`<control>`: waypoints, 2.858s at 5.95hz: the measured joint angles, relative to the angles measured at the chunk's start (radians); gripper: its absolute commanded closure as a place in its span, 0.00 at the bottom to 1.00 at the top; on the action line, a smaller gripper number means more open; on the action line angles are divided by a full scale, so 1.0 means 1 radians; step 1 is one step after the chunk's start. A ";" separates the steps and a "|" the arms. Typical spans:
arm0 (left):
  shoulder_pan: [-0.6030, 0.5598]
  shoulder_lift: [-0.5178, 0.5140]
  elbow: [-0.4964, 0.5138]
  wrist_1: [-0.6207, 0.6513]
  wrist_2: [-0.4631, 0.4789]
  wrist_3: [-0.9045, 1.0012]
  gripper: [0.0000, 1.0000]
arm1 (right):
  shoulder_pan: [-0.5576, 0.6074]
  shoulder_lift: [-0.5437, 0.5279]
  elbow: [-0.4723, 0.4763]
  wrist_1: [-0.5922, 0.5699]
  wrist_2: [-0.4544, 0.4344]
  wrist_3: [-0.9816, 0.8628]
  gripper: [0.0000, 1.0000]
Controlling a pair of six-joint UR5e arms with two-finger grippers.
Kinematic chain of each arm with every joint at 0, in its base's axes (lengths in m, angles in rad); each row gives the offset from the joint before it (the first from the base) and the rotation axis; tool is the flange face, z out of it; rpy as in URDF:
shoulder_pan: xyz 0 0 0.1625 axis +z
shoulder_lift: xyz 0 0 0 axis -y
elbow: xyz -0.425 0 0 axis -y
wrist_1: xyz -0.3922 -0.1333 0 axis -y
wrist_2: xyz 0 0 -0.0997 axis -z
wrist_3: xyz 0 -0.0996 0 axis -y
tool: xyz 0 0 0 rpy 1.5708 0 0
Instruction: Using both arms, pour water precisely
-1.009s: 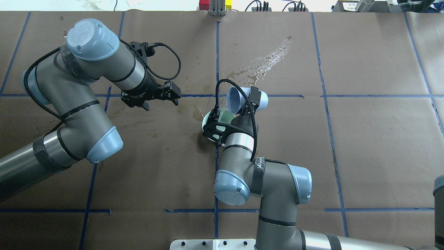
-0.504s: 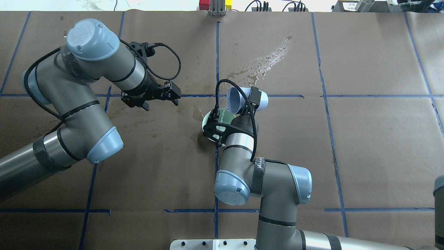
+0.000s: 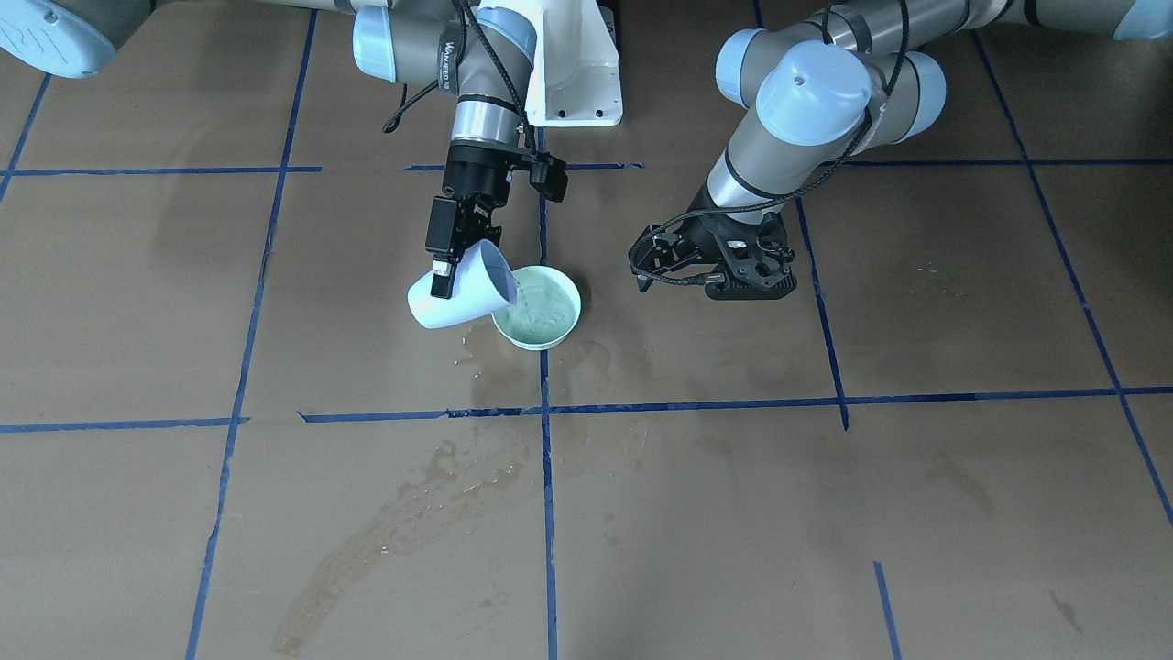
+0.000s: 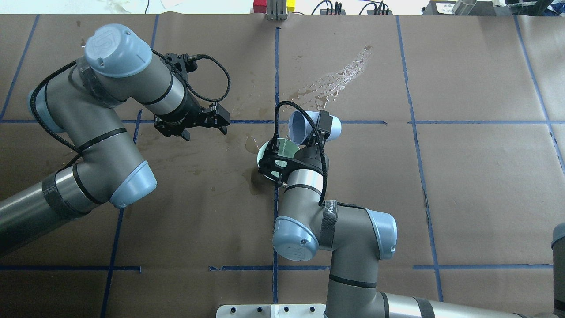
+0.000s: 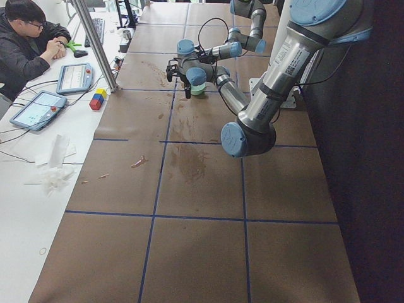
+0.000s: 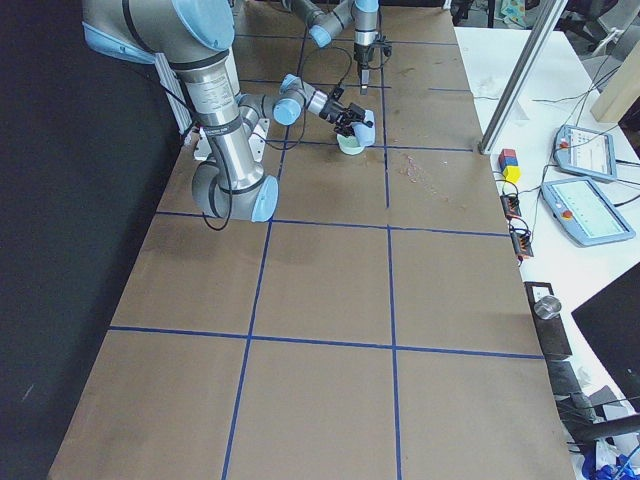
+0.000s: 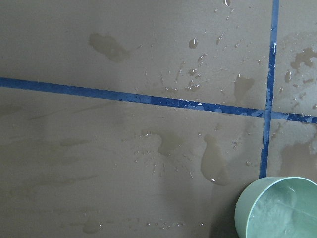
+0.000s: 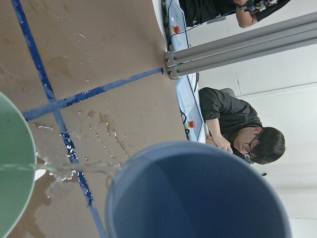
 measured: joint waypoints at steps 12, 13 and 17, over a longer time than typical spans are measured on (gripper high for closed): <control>-0.001 0.003 -0.010 0.000 0.001 -0.003 0.00 | 0.036 -0.072 0.141 0.225 0.188 0.531 1.00; -0.001 0.003 -0.010 0.000 0.002 -0.003 0.00 | 0.044 -0.114 0.179 0.237 0.204 0.601 1.00; -0.002 0.004 -0.012 0.000 0.003 -0.003 0.00 | 0.090 -0.351 0.299 0.340 0.280 0.851 1.00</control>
